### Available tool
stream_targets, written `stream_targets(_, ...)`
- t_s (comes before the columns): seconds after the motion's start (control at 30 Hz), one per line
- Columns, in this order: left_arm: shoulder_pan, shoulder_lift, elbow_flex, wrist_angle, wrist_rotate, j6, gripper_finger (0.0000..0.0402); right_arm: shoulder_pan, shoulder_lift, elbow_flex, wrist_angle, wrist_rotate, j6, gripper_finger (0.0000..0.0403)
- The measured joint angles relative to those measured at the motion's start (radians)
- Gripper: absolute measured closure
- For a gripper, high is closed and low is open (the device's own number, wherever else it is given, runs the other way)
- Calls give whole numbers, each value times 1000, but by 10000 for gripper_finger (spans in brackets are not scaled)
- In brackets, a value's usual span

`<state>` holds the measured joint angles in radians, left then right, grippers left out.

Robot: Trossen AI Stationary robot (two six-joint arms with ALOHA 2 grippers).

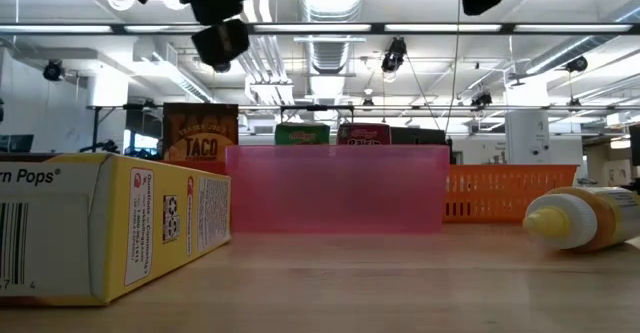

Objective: Pick & Place Kitchen Items
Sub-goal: Put the small orange food coloring bottle into the orange bin

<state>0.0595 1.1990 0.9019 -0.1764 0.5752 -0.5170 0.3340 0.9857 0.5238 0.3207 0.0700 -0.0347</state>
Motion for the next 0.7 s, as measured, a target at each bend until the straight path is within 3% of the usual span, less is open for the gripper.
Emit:
stream_targets(0.4, -25, 177, 94, -18, 83, 97, 312, 6, 266, 150, -15, -26, -113, 339)
stream_targets(0.7, -69, 233, 95, -34, 150, 81, 312, 6, 401, 321, -122, -26, -260, 301)
